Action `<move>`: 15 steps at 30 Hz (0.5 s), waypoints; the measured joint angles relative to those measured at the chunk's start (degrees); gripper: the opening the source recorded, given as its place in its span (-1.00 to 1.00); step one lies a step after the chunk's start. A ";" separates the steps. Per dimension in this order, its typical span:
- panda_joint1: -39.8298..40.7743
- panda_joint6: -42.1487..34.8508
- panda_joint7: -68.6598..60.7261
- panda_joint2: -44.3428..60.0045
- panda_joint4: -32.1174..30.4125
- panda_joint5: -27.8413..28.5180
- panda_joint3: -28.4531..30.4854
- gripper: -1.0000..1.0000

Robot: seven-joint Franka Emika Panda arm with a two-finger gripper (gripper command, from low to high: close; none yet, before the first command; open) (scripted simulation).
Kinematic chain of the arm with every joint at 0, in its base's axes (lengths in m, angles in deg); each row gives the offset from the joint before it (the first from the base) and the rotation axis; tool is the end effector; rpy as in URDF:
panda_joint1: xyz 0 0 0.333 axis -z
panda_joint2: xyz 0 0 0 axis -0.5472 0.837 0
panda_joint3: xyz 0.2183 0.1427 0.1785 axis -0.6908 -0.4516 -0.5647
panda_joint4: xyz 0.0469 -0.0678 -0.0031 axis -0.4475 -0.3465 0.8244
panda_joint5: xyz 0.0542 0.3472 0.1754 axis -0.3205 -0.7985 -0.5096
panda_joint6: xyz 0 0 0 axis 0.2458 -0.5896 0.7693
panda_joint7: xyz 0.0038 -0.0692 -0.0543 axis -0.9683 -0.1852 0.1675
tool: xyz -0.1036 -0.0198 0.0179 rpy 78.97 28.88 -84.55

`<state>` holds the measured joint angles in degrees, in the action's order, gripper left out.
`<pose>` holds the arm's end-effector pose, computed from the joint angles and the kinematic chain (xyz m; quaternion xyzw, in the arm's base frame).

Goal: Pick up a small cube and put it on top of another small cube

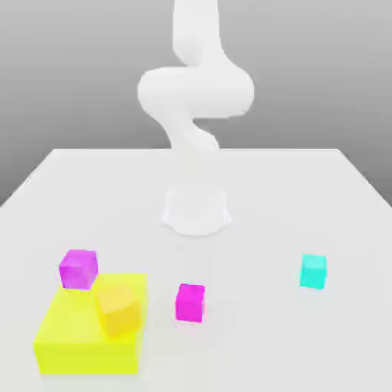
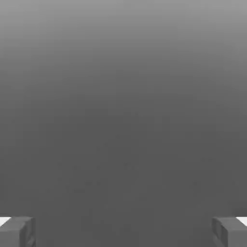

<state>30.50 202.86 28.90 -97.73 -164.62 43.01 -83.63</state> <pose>0.3742 -0.0154 0.6637 -0.8793 0.3154 -0.3293 0.1376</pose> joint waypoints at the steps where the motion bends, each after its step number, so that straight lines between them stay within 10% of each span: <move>1: -1.19 1.30 -3.24 1.64 -1.42 -0.06 1.58 0.00; 15: -14.73 18.37 -45.03 24.10 -19.87 -0.86 16.42 0.00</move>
<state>15.76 221.23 -16.13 -73.63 -184.49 42.15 -67.22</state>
